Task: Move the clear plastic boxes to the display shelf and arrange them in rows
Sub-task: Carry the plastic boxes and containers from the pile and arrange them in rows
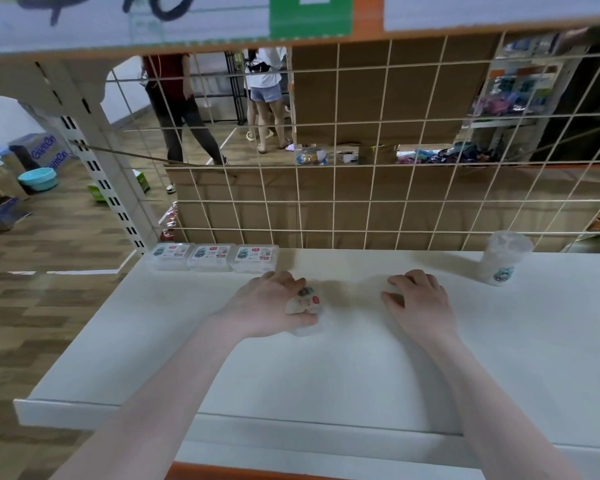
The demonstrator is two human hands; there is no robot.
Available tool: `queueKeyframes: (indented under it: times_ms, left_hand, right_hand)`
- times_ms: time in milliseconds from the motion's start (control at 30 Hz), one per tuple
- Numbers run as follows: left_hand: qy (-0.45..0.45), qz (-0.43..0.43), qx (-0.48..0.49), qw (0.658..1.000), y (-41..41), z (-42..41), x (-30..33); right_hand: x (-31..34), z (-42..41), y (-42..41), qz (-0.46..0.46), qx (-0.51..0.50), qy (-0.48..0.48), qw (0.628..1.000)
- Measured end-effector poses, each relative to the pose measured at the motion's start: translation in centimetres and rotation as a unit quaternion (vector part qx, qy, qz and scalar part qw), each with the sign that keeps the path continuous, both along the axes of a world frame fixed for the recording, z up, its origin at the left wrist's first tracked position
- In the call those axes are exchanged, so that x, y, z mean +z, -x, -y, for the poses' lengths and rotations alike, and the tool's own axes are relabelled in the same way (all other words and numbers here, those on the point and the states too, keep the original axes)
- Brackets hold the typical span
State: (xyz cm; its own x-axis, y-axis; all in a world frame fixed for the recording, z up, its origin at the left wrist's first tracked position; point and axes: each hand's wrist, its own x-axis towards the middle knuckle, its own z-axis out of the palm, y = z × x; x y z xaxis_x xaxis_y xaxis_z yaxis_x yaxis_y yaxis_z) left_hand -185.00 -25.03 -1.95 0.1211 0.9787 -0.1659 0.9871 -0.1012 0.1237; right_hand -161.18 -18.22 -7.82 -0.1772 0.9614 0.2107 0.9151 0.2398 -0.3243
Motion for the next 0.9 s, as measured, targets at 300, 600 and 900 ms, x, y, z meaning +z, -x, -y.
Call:
queueKeyframes:
  times_ms: [300,600,900]
  left_hand:
    - [-0.1,0.011,-0.022,0.995,0.3,-0.4,-0.4]
    - [-0.076,0.031,-0.084,0.993,-0.5,-3.2,-0.7]
    - [-0.11,-0.016,-0.048,0.993,-0.2,-6.1,-1.0]
  right_hand:
    - [0.0,0.0,0.0,-0.004,-0.003,0.001,1.0]
    - [0.1,-0.1,0.1,-0.005,0.0,0.012,1.0]
    - [0.1,0.1,0.0,-0.005,0.001,0.005,1.0]
